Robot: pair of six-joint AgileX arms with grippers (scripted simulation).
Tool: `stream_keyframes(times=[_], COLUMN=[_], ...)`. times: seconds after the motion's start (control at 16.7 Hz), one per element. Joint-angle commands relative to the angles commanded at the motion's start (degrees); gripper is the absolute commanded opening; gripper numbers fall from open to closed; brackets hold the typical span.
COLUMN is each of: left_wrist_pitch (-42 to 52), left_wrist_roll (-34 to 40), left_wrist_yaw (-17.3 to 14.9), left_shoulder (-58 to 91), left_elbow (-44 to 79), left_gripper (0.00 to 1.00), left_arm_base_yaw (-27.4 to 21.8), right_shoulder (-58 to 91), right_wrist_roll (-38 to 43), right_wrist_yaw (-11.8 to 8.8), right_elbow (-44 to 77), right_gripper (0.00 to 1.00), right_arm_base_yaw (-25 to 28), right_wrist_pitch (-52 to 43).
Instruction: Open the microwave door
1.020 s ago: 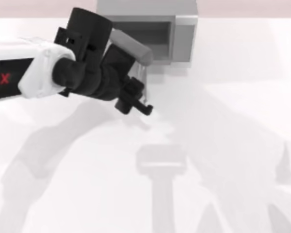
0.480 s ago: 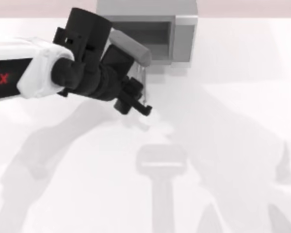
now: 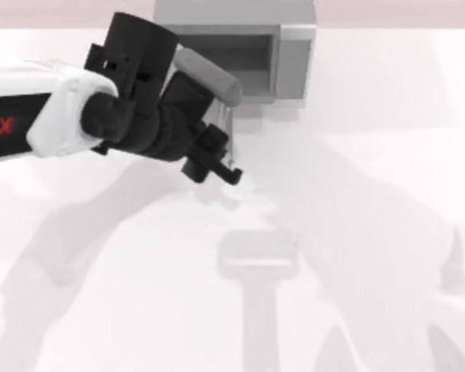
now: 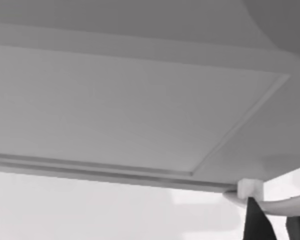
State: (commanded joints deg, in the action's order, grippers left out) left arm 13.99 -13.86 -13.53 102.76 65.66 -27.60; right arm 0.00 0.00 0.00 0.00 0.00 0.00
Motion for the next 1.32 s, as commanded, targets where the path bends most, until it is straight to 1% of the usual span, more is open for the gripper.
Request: stream_keyframes(times=[0.48, 0.6, 0.96, 1.32], left_wrist_pitch=[0.00, 0.11, 0.92, 0.95], left_wrist_roll=[0.00, 0.15, -3.54, -3.64], left_wrist_yaw=[0.00, -0.53, -2.75, -2.80], left_shoulder=[0.00, 0.02, -0.70, -0.70], left_elbow=[0.00, -0.18, -0.68, -0.70], left_gripper=[0.00, 0.00, 0.00, 0.00], left_arm_base_yaw=[0.00, -0.34, 1.52, 1.56], right_shoulder=[0.00, 0.00, 0.00, 0.00], right_wrist_roll=[0.00, 0.00, 0.00, 0.00], right_wrist_yaw=[0.00, 0.00, 0.00, 0.00], right_elbow=[0.00, 0.00, 0.00, 0.00], right_gripper=[1.00, 1.00, 1.00, 1.00], right_arm_base_yaw=[0.00, 0.00, 0.00, 0.00], right_wrist_pitch=[0.00, 0.00, 0.00, 0.00])
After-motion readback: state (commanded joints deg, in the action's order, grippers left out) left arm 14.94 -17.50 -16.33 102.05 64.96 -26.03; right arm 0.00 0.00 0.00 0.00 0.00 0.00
